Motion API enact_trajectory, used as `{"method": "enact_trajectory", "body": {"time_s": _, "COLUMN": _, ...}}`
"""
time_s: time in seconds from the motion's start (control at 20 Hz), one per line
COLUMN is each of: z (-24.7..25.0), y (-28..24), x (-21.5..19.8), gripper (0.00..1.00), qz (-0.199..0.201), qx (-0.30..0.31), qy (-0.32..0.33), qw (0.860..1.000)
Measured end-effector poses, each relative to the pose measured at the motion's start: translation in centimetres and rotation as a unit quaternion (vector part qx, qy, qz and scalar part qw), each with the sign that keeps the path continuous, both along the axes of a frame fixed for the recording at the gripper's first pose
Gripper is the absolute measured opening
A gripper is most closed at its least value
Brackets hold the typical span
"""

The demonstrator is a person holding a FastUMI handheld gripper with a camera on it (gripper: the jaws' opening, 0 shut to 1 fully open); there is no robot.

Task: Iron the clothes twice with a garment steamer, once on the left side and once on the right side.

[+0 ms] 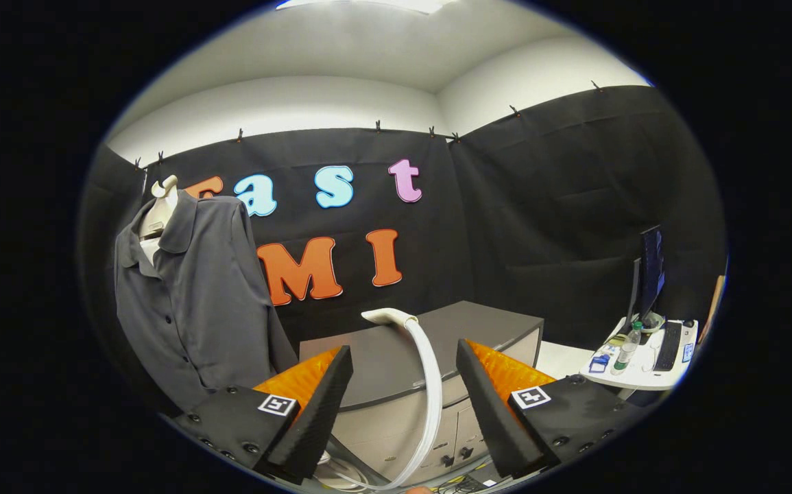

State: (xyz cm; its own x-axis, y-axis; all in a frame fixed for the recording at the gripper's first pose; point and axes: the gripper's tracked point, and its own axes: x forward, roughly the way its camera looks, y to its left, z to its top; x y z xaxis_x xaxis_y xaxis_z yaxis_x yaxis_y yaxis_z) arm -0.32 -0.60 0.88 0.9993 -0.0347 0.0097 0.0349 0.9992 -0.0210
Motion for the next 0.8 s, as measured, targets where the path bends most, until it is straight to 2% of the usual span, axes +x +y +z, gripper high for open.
{"method": "enact_trajectory", "body": {"time_s": 0.55, "z": -0.64, "y": -0.12, "x": -0.45, "gripper": 0.98, "qz": -0.007, "qx": 0.0, "qy": 0.013, "qw": 1.0}}
{"method": "enact_trajectory", "body": {"time_s": 0.8, "z": 0.02, "y": -0.6, "x": 0.1, "gripper": 0.98, "qz": 0.007, "qx": -0.009, "qy": 0.032, "qw": 0.999}}
